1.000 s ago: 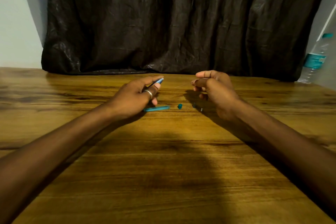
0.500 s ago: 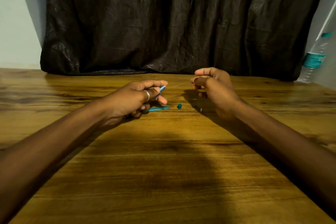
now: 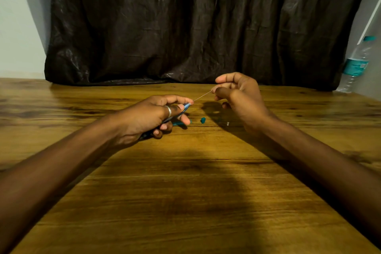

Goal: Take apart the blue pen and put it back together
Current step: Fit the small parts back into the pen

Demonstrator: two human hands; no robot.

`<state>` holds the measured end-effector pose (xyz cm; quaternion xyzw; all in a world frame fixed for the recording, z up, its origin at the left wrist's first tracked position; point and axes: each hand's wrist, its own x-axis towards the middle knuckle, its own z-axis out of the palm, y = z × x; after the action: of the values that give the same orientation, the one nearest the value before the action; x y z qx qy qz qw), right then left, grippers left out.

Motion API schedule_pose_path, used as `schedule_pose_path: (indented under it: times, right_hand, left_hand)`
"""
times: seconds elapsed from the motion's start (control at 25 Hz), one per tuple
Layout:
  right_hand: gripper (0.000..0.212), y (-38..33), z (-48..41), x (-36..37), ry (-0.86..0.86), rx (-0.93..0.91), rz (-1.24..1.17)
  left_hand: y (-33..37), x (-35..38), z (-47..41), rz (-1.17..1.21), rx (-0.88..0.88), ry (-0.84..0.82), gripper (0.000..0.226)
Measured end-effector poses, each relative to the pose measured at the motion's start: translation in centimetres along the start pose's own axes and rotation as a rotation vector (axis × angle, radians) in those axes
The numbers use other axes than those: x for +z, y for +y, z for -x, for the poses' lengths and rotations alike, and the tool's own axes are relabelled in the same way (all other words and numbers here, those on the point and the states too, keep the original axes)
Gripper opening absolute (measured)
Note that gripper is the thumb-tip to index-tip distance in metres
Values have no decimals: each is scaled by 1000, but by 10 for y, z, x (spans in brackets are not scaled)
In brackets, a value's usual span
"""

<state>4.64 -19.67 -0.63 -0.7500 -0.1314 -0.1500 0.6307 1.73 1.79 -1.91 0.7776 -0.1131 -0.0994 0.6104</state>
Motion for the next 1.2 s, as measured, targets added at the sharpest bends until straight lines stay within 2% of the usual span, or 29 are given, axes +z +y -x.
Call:
schedule_pose_path:
  times: [0.56, 1.2]
  right_hand:
    - [21, 3, 5, 7, -4, 24, -54]
    - [17, 7, 16, 23, -145, -43, 19]
  left_hand:
    - [0, 1, -2, -5, 8, -17, 26]
    - [-5, 1, -6, -27, 19, -27, 24]
